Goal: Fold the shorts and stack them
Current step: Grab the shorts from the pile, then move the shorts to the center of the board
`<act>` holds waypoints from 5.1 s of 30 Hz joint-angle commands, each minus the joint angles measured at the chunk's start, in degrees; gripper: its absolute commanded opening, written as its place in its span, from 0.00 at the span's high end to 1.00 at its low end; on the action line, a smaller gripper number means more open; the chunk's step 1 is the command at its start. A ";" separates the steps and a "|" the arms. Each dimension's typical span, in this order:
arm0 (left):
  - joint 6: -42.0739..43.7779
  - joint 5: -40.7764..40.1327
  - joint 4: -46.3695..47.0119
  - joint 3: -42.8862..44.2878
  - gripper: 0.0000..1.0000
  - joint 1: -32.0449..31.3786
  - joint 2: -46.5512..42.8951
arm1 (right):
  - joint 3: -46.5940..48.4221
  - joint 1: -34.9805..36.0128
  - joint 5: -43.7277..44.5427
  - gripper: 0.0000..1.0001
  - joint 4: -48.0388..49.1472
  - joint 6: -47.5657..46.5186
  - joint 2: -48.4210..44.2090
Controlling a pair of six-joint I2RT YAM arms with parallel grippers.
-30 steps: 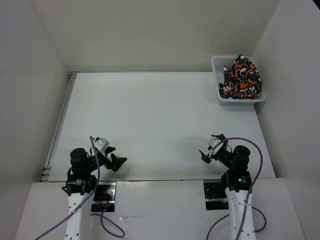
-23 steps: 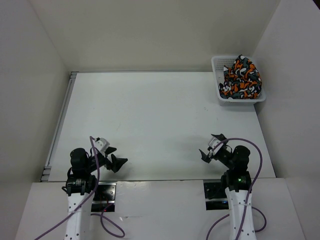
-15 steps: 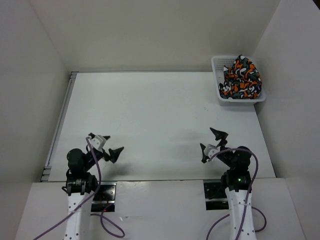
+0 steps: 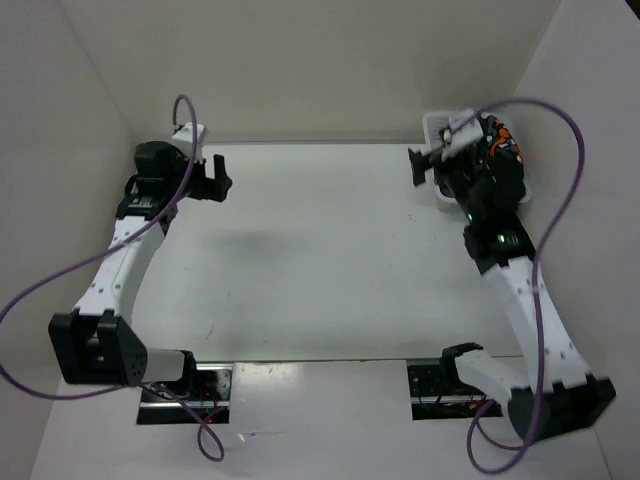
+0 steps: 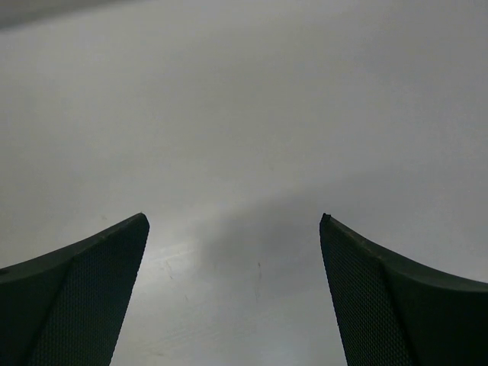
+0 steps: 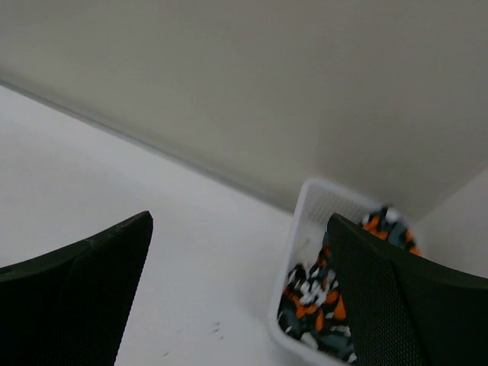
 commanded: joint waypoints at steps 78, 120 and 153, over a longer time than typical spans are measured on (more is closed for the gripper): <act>0.23 5.69 -21.65 17.40 0.00 -7.02 24.60 | 32.69 -10.68 43.18 1.00 -14.52 38.23 52.81; 0.23 0.34 -18.84 17.32 0.00 -7.82 6.24 | 39.58 14.62 19.55 1.00 8.87 7.30 22.28; 0.23 9.36 -31.75 0.18 0.00 -2.09 1.57 | 49.08 14.10 7.59 0.01 -20.92 23.10 56.47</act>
